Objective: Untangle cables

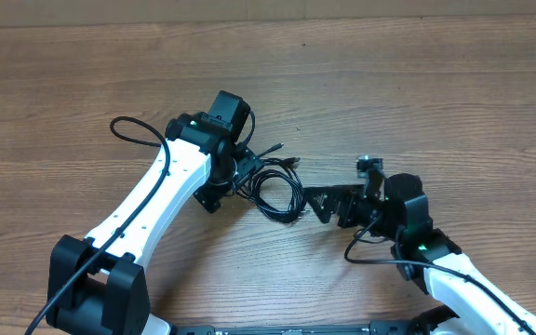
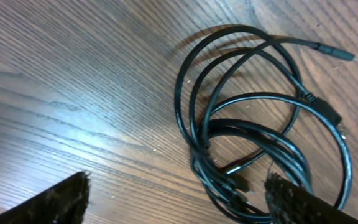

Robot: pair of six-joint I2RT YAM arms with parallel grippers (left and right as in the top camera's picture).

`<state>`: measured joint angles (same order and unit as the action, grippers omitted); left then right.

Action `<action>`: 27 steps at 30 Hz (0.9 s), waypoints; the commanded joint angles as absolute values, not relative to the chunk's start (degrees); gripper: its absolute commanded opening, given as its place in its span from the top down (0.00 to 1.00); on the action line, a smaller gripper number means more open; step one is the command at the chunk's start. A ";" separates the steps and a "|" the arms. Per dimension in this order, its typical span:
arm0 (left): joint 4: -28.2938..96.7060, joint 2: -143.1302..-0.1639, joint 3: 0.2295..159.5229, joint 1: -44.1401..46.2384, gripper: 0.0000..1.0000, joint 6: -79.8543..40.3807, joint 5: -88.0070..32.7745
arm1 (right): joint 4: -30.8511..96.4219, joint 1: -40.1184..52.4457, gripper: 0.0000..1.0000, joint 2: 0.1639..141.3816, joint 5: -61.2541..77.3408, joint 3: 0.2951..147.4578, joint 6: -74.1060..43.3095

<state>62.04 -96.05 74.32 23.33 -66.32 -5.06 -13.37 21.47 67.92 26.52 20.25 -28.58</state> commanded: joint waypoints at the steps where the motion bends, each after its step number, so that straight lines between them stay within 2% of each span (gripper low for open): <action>1: 63.11 -95.22 75.16 21.39 0.06 -64.69 -3.92 | -15.03 24.38 0.00 71.53 22.37 20.75 -21.96; 6: 67.55 -95.11 75.16 16.86 0.03 -64.20 -6.07 | -16.91 24.71 0.02 78.22 21.02 24.14 -18.87; 8: 68.75 -95.11 75.16 16.10 0.02 -63.79 -6.02 | -16.80 24.91 0.06 81.19 21.23 26.41 -18.09; 11: 69.36 -95.11 75.16 15.88 0.01 -63.61 -6.02 | -16.25 26.28 0.19 85.69 25.78 29.85 -17.69; 15: 69.21 -95.11 75.16 15.88 0.01 -63.64 -6.04 | -14.76 28.12 0.43 87.13 26.85 31.29 -17.72; 19: 68.90 -95.11 75.16 15.88 0.00 -63.64 -6.13 | -14.44 28.12 0.44 87.13 26.81 31.29 -17.72; 21: 68.97 -95.11 75.16 15.90 0.00 -63.59 -6.13 | -14.35 28.12 0.49 87.13 26.63 31.29 -17.72; 27: 68.95 -95.13 75.16 16.03 0.01 -63.33 -7.60 | -13.28 27.57 0.96 86.85 27.53 31.73 -18.17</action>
<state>68.97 -96.05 74.32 16.01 -64.27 -6.33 -13.89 28.01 86.89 26.48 30.24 -18.09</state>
